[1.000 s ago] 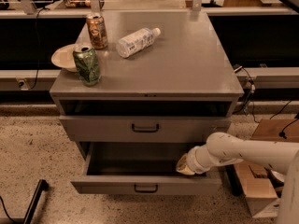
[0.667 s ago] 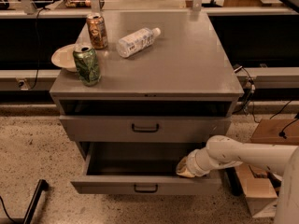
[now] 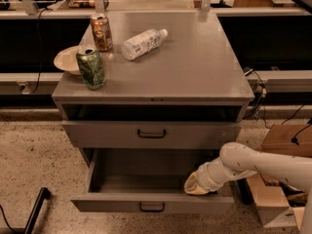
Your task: Open middle drawer
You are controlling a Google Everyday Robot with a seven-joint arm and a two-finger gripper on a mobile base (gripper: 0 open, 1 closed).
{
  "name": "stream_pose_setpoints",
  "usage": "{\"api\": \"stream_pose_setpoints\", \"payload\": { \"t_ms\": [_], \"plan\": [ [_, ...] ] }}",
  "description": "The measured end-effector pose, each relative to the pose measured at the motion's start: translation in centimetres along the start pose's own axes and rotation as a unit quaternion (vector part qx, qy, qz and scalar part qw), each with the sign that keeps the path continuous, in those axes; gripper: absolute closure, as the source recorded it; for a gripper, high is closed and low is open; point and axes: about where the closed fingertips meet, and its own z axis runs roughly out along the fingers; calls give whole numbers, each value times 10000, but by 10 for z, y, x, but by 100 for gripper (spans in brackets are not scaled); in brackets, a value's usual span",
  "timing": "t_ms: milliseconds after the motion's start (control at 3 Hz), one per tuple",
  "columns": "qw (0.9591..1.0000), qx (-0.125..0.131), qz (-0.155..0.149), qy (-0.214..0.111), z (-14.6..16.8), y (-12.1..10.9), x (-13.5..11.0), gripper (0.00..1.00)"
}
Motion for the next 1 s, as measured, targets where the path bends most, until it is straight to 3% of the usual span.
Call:
{"api": "stream_pose_setpoints", "payload": {
  "t_ms": [333, 667, 1000],
  "plan": [
    [9985, -319, -394, -213, -21, 34, -19, 100],
    [9963, -532, -561, -373, -29, 59, -32, 100],
    [9980, -397, -447, -228, -33, 55, -40, 100]
  ]
}}
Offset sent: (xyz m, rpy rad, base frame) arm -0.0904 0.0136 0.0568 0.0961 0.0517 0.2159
